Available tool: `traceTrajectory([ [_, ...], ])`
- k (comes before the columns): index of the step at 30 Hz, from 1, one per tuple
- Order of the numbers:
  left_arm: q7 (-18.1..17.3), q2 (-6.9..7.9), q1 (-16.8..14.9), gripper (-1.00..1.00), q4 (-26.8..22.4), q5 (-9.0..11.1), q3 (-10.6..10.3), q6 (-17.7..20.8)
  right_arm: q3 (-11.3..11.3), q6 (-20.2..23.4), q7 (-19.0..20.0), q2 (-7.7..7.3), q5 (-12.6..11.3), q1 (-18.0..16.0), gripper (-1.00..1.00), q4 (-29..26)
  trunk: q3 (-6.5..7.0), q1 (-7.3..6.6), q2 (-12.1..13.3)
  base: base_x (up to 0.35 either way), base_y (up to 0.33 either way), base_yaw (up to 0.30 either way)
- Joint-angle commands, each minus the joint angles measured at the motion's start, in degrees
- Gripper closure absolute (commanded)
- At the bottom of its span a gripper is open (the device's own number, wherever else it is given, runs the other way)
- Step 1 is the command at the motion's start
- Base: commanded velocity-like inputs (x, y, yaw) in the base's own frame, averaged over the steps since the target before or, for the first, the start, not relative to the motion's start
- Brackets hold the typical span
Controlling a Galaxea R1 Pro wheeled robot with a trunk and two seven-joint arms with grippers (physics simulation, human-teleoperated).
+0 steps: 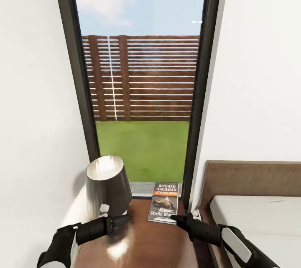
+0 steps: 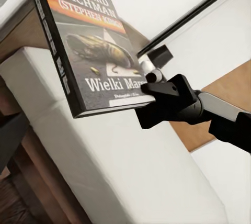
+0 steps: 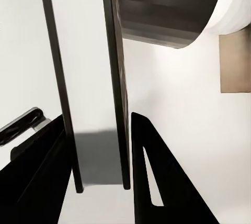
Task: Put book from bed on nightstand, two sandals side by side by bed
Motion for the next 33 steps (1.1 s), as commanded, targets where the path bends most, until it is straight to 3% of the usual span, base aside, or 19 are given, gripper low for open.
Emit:
traceTrajectory([
  [1, -0.4, -0.22, -0.1, -1.0, -0.2, -0.6, 0.4, 0.8, 0.2, 0.1, 0.1, -0.07, -0.3, -0.1, 1.0, 0.0, -0.08, 0.01, -0.1, 0.0, 0.0, 0.0],
  [8, -0.4, -0.84, -0.1, -1.0, -0.4, -0.8, 0.3, 1.1, 0.2, 0.1, 0.1, -0.07, -0.3, -0.1, 1.0, 0.0, -0.08, 0.01, -0.1, 0.0, 0.0, 0.0],
  [33, -0.4, -0.79, -0.1, -1.0, -0.4, -0.8, 0.3, 1.1, 0.2, 0.1, -0.3, 0.04, -0.3, -0.1, 1.0, 0.5, -4.57, 5.5, -10.1, 0.0, 0.0, 0.0],
])
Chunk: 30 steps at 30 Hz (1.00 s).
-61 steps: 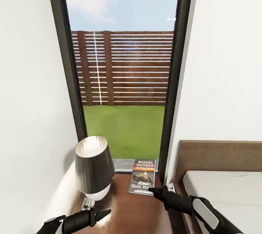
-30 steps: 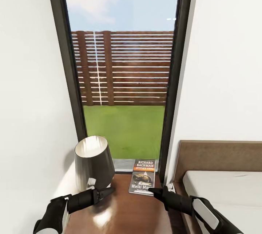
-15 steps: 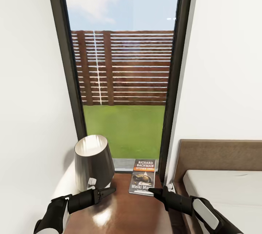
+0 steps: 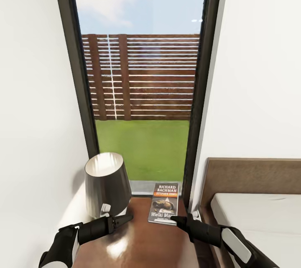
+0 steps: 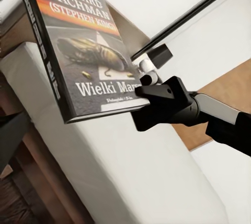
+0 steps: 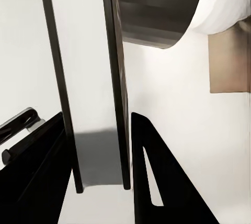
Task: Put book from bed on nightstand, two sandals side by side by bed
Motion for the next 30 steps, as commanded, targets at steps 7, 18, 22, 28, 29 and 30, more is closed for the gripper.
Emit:
traceTrajectory([
  [7, -0.4, -0.02, -0.1, -1.0, -0.1, -0.6, 0.4, 0.7, 0.3, 0.2, -1.1, -0.01, -0.4, -0.1, 1.0, 0.1, -1.34, 1.55, -2.9, 0.0, 0.0, 0.0],
  [18, -0.4, -0.01, -0.1, -1.0, -0.1, -0.6, 0.4, 0.7, 0.3, 0.3, -8.6, 1.01, -0.6, -0.1, 1.0, 0.0, -3.31, 3.97, -7.3, 0.0, 0.0, 0.0],
  [22, -0.4, -0.01, -0.1, -1.0, -0.1, -0.6, 0.4, 0.7, 0.3, 0.4, -9.6, 1.47, -0.7, -0.1, 1.0, 0.0, -4.03, 4.84, -8.9, 0.0, 0.0, 0.0],
  [28, -0.4, 0.06, -0.1, -1.0, -0.1, -0.6, 0.4, 0.7, 0.3, 0.7, -9.8, 1.58, -0.7, -0.1, 1.0, 0.0, -5.11, 6.16, -11.3, 0.0, 0.0, 0.0],
  [29, -0.4, 0.07, -0.1, -1.0, -0.1, -0.6, 0.4, 0.7, 0.3, 0.8, -9.7, 1.59, -0.7, -0.1, 1.0, 0.0, -5.29, 6.38, -11.7, 0.0, 0.0, 0.0],
  [30, -0.4, 0.08, -0.1, -1.0, -0.1, -0.6, 0.4, 0.7, 0.3, 0.8, -9.7, 1.59, -0.7, -0.1, 1.0, 0.0, -5.47, 6.6, -12.1, 0.0, 0.0, 0.0],
])
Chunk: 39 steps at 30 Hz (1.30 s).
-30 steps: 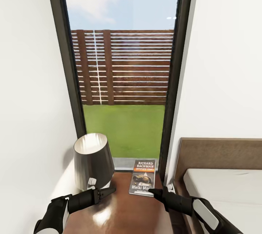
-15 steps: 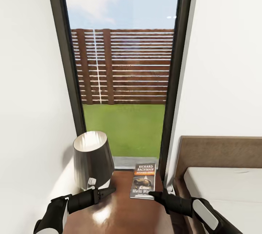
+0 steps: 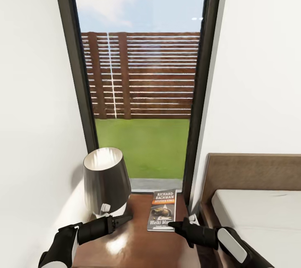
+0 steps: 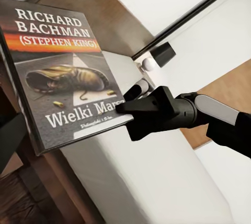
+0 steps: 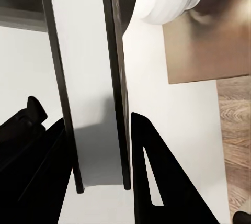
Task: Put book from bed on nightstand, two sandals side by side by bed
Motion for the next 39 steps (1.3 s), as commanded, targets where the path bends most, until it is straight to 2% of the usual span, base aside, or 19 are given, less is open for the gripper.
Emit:
traceTrajectory([
  [1, -0.4, -0.09, -0.1, -1.0, -0.1, -0.6, 0.4, 0.6, 0.2, 0.0, 0.2, -0.06, -0.1, -0.1, 1.0, 0.0, -0.25, 0.23, -0.5, 0.0, 0.0, 0.0],
  [39, -0.4, -0.08, -0.1, -1.0, -0.1, -0.6, 0.4, 0.6, 0.3, 0.2, 1.1, -0.15, -0.5, -0.1, 1.0, -0.1, -7.08, 8.57, -15.7, 0.0, 0.0, 0.0],
])
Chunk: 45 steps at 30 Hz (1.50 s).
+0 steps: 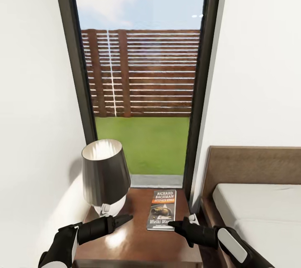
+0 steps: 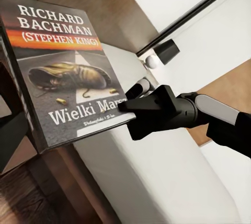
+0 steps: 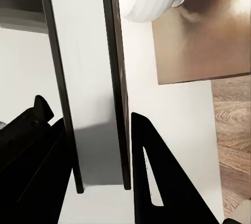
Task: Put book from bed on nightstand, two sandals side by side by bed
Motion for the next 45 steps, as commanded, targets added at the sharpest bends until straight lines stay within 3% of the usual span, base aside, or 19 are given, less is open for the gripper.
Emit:
traceTrajectory([
  [1, -0.4, -0.09, -0.1, -1.0, -0.1, -0.6, 0.4, 0.6, 0.2, 0.0, 1.0, -0.06, -0.1, -0.1, 1.0, 0.0, -0.25, 0.22, -0.5, 0.0, 0.0, 0.0],
  [5, -0.4, -0.09, -0.1, -1.0, -0.1, -0.6, 0.4, 0.6, 0.2, 0.0, 5.7, -0.06, 0.0, -0.1, 1.0, 0.0, -0.61, 0.66, -1.3, 0.0, 0.0, 0.0],
  [10, -0.4, -0.09, -0.1, -1.0, -0.1, -0.6, 0.4, 0.6, 0.2, -0.1, 7.0, -0.06, 0.1, -0.1, 1.0, 0.1, -0.97, 1.1, -2.1, 0.0, 0.0, 0.0],
  [45, -0.4, -0.09, -0.1, -1.0, -0.1, -0.6, 0.4, 0.6, 0.2, -0.2, 6.8, 0.02, 0.4, -0.1, 1.0, 0.1, -7.25, 8.79, -16.1, 0.0, 0.0, 0.0],
])
